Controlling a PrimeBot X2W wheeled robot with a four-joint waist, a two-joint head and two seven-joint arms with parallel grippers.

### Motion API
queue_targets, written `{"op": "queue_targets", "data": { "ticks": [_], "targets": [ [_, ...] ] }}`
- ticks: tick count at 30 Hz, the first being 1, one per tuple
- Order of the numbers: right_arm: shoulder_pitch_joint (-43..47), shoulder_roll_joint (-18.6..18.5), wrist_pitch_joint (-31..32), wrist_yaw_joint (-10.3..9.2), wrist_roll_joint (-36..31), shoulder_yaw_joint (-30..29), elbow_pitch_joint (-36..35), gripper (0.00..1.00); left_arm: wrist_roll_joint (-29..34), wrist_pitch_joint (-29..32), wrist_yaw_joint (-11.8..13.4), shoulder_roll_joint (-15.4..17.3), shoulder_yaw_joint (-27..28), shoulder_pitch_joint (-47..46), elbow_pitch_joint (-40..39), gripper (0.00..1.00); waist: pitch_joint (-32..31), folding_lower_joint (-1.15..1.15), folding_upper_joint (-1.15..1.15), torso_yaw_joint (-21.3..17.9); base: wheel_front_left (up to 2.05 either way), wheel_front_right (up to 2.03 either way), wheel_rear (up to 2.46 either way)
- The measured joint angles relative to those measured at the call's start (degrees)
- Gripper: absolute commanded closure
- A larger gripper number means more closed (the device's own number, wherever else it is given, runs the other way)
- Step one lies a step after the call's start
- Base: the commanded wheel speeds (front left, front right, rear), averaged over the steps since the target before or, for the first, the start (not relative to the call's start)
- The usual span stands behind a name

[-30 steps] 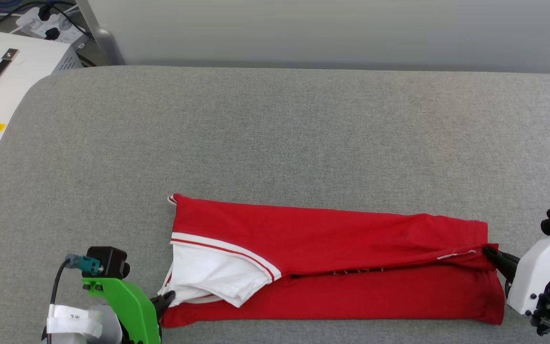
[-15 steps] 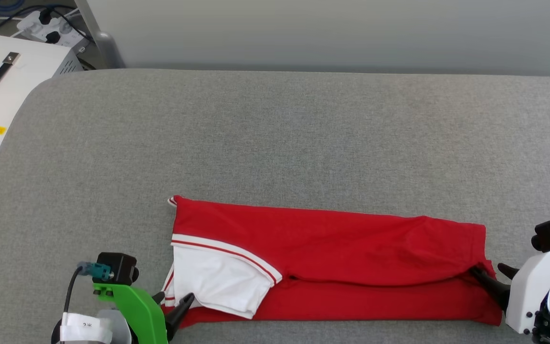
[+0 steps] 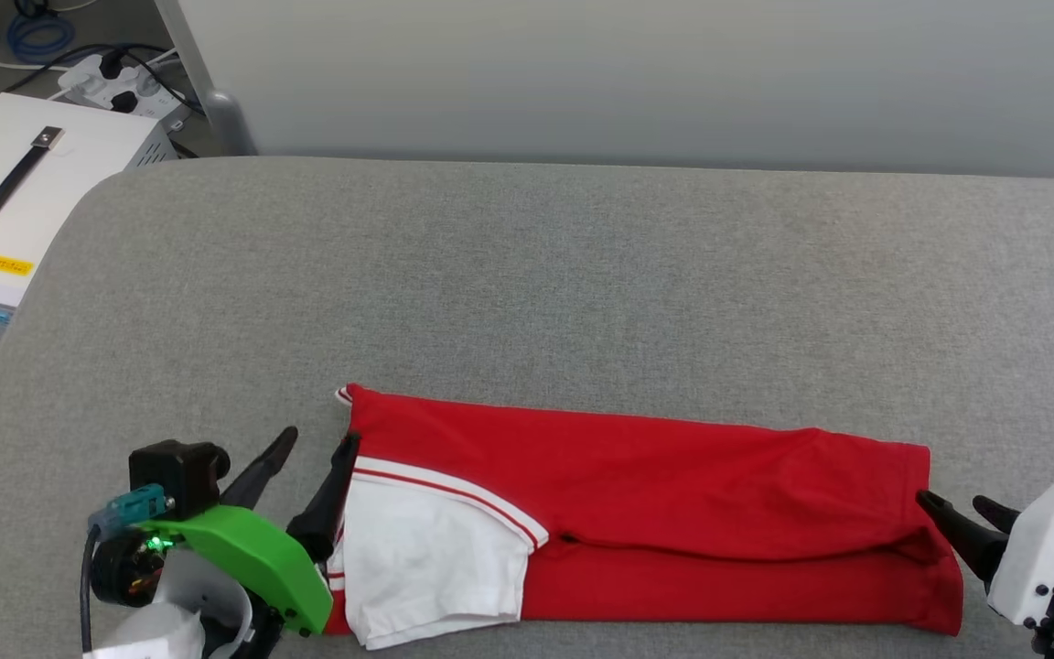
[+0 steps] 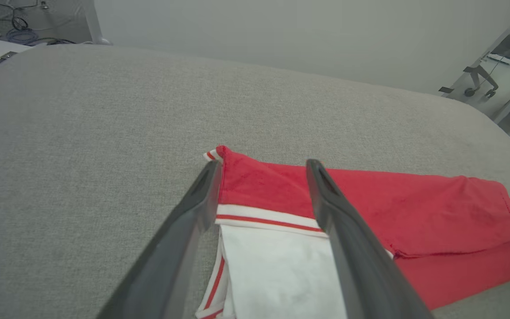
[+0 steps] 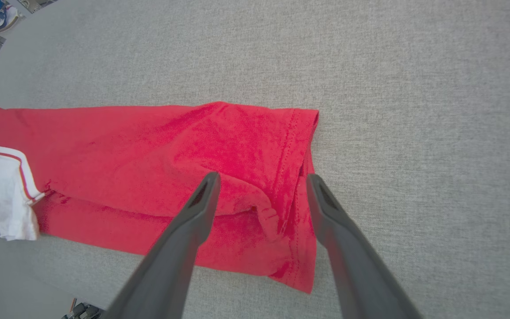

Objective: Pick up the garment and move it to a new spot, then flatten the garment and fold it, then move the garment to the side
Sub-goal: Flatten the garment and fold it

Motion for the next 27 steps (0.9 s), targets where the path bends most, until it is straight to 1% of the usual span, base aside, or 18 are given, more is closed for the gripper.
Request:
{"op": "queue_targets", "data": {
  "ticks": [5,8,10,12,15,22,27],
  "targets": [
    [-0.07,6.31,2.09,0.0,-5.22,-6.23,0.29,0.0,4.66,-8.91,-0.09,-1.38,0.75,-0.43,1.98,0.0,0.8,0.0,0.0,0.43,0.0,0.0,0.0],
    [-0.8,10.39,2.78,0.0,-6.88,-11.07,1.86,0.0,8.03,-11.15,-0.4,-2.11,1.55,-0.65,3.49,0.0,1.44,0.0,0.0,0.72,0.0,0.0,0.0],
    [-1.71,11.88,3.37,0.0,-7.69,-13.12,2.76,0.0,9.51,-11.58,-0.74,-3.25,2.87,-0.64,4.2,0.0,1.9,0.0,0.0,0.91,0.0,0.0,0.0],
    [-2.79,12.7,3.76,0.0,-8.65,-15.36,3.94,0.0,10.32,-11.78,-1.65,-5.32,5.63,-0.54,4.69,0.0,2.4,0.0,0.0,1.19,0.0,0.0,0.0],
    [-4.44,13.84,4.35,0.0,-8.66,-18.06,6.08,0.0,12.48,-11.82,-3.44,-7.19,8.69,0.12,6.35,0.0,3.15,0.0,0.0,1.49,0.0,0.0,0.0],
    [-6.68,14.64,4.58,0.0,-9.62,-19.4,11.16,0.0,17.35,-11.82,-8.21,-11.44,14.36,1.63,9.94,0.0,4.74,0.0,0.0,2.32,0.0,0.0,0.0],
    [-7.46,14.61,4.23,0.0,-9.22,-19.11,13.54,0.0,19.89,-11.82,-10.61,-13.52,17.39,1.68,11.41,0.0,5.36,0.0,0.0,2.85,0.0,0.0,0.0]
  ]
}}
